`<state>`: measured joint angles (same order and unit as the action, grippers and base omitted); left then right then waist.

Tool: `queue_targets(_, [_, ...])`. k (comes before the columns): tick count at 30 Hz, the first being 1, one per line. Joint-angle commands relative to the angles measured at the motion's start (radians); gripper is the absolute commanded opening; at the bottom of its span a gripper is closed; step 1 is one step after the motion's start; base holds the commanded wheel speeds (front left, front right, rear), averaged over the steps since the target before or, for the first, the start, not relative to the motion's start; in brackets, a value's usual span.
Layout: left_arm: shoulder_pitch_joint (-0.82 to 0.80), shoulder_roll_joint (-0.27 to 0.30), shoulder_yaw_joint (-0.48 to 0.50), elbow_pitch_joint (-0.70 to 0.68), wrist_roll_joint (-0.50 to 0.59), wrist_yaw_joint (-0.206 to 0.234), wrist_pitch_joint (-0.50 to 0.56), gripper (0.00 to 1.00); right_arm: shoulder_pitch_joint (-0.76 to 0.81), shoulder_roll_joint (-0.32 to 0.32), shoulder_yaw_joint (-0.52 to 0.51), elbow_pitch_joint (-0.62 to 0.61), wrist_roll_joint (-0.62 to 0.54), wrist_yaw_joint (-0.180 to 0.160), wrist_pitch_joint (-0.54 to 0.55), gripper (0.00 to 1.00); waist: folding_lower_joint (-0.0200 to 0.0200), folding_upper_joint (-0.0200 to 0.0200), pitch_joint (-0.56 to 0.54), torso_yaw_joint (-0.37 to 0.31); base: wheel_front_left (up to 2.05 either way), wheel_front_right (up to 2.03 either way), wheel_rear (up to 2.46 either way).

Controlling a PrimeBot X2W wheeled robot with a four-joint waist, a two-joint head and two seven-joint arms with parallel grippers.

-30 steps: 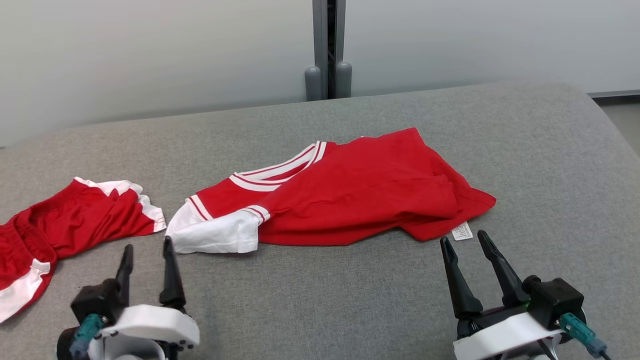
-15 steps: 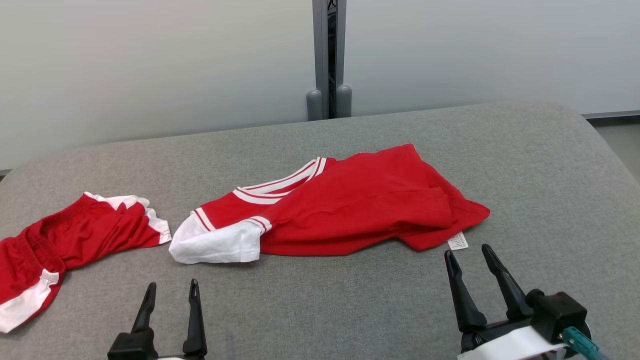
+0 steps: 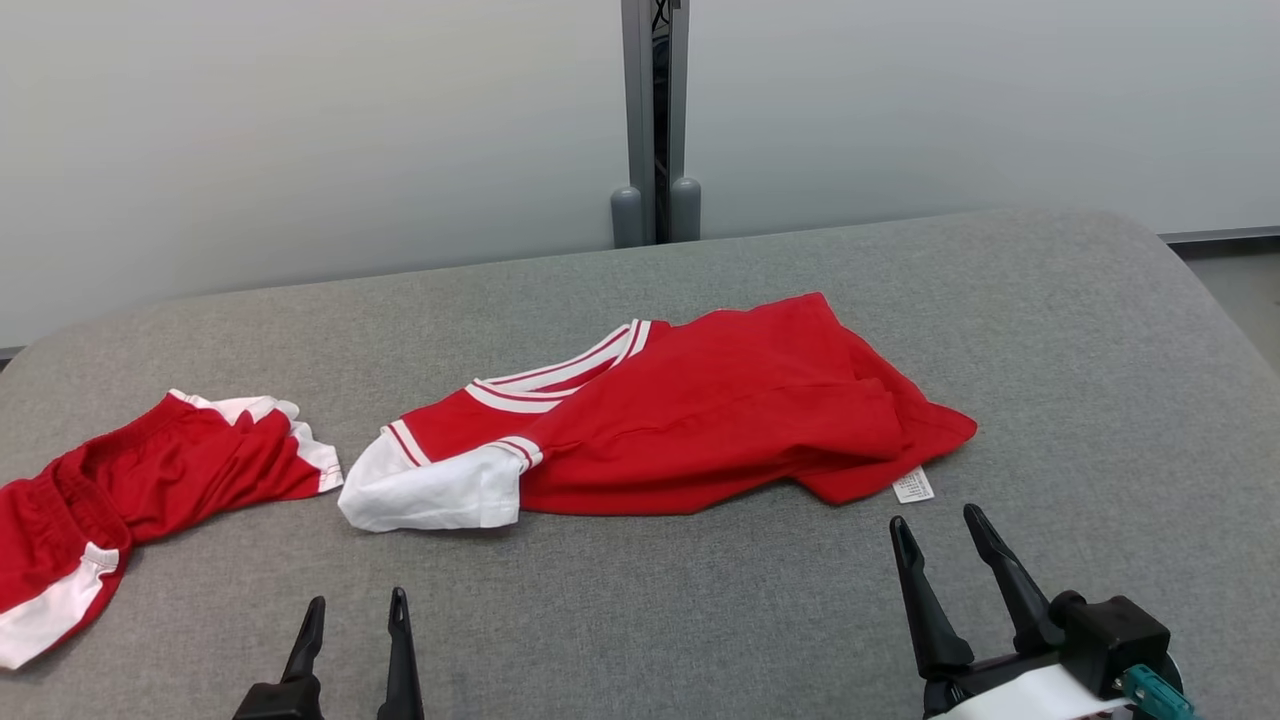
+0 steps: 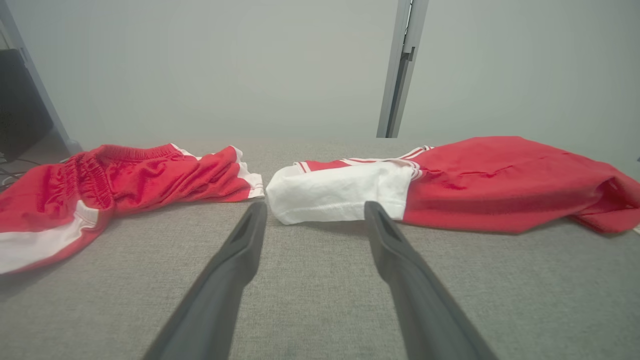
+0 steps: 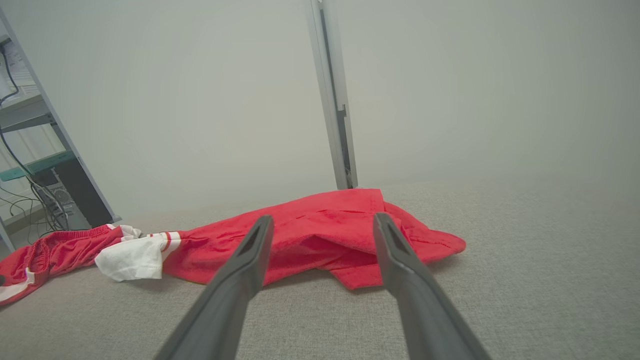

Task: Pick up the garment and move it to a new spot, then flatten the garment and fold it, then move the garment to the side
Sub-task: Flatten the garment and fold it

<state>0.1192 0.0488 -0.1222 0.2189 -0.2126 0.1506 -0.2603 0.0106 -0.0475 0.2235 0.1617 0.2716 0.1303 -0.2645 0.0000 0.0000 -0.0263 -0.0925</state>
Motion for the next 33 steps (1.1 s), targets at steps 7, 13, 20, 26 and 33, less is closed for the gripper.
queue_targets(7, [-0.016,0.003,-0.004,0.002,0.020,0.017,-0.005,1.00,0.004,-0.006,-0.002,0.001,-0.002,0.001,-0.003,1.00,0.0000,0.0000,0.003,0.003,0.00,0.00,0.00])
queue_targets(13, [-0.020,0.003,-0.006,0.003,0.027,0.022,-0.005,1.00,-0.003,-0.006,0.002,0.001,0.001,0.001,-0.002,1.00,0.0000,0.0000,0.007,0.000,0.00,0.00,0.00])
queue_targets(20, [-0.040,0.003,-0.004,0.043,0.011,0.023,-0.005,1.00,-0.011,-0.006,0.002,0.002,0.012,0.001,-0.003,1.00,0.0000,0.0000,0.015,-0.004,0.00,0.00,0.00])
queue_targets(26, [-0.113,0.003,-0.003,0.195,-0.040,-0.010,-0.004,1.00,-0.017,-0.006,0.010,0.000,0.018,0.001,-0.003,1.00,0.0000,0.0000,0.024,-0.008,0.00,0.00,0.00])
queue_targets(33, [-0.273,0.004,0.019,0.386,-0.044,-0.051,-0.003,1.00,-0.029,-0.006,0.019,0.004,0.016,0.001,-0.002,1.00,0.0000,0.0000,0.046,-0.020,0.00,0.00,0.00])
